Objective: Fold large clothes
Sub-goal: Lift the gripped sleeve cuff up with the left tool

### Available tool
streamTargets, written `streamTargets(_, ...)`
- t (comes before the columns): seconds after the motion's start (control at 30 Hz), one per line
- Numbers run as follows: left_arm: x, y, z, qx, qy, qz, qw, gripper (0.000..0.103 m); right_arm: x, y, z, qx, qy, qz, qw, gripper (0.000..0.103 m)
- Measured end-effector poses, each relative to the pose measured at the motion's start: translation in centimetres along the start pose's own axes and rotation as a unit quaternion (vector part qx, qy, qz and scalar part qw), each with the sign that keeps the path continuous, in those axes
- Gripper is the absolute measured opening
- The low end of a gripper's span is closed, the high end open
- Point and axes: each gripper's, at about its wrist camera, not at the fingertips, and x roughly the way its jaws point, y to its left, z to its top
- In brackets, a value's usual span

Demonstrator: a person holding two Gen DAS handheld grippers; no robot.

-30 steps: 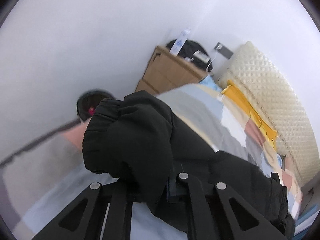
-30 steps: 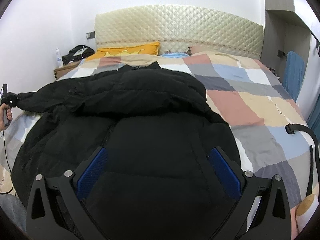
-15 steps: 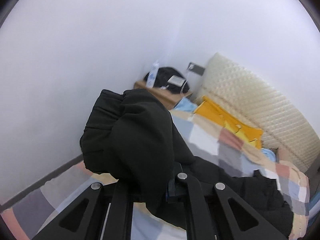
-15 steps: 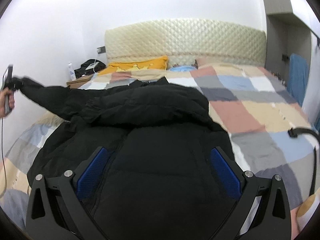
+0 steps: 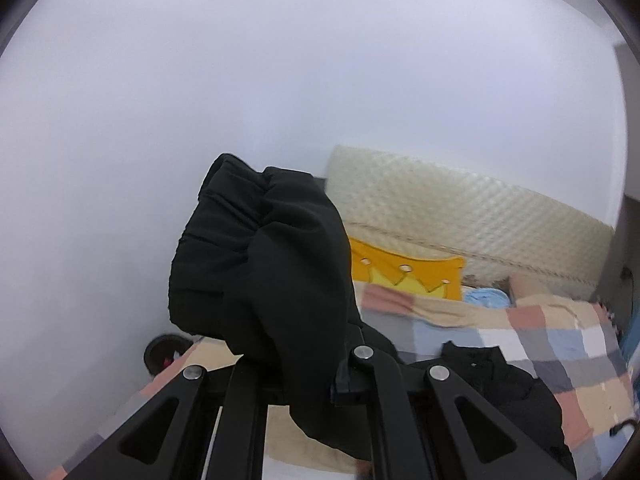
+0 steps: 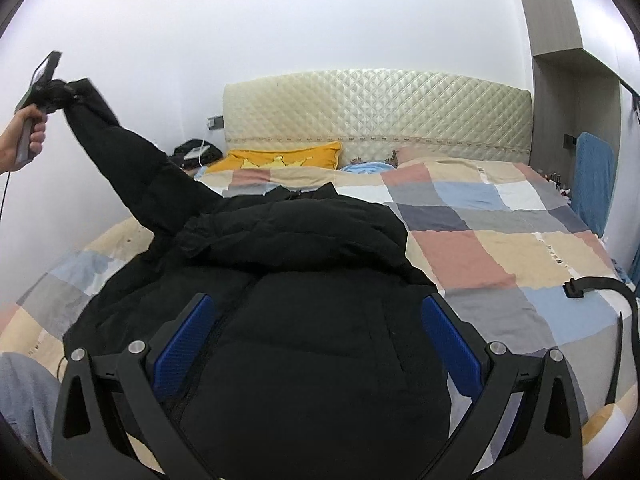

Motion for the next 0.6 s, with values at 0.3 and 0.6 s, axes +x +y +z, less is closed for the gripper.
streamTargets(0.3, -2.7, -11.5, 1.6, 0.052, -0.015, -0.047, 0.9974, 0.007, -1.4, -2.4, 0.0, 0.023, -0.019, 0.014, 0.999, 0.103)
streamTargets(0.6, -3.5, -24.3, 0.0, 0.101, -0.011, -0.140, 0.9850, 0.007, -1.6, -4.9, -0.1, 0.049, -0.018, 0.022, 0.998, 0.103)
